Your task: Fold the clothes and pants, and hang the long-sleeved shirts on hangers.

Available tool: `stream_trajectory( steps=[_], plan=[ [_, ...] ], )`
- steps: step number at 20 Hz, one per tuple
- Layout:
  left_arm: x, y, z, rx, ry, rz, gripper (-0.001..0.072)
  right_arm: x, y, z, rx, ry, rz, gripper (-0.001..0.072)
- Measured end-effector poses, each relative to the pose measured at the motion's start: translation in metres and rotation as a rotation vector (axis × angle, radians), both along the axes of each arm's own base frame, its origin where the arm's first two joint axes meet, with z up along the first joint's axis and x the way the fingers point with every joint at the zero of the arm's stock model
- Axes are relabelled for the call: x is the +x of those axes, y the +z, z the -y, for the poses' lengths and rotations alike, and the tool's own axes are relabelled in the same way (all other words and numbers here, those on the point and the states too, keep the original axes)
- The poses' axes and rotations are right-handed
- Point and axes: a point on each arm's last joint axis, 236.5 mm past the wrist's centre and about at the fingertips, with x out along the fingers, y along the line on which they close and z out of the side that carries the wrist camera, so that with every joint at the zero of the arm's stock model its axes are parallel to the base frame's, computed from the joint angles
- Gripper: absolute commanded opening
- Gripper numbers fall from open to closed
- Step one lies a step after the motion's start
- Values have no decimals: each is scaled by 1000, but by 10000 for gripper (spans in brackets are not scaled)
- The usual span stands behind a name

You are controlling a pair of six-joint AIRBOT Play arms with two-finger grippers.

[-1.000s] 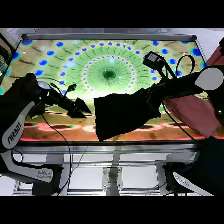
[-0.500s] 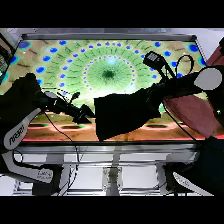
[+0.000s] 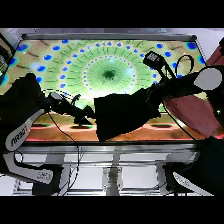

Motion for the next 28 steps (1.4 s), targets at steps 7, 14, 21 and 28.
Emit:
stream_trajectory(
  steps=[7, 14, 21, 28],
  plan=[
    [2, -10, 23, 47, -13, 61, 595, 0, 0, 0, 0, 0, 0, 17],
    [14, -14, 28, 63, 14, 111, 455, 0, 0, 0, 0, 0, -1, 17],
    [20, -9, 30, 52, 10, 160, 259, 0, 0, 0, 0, 0, -1, 17],
    [24, 11, 31, 24, -19, 246, 15, 0, 0, 0, -2, 0, 0, 17]
  ],
)
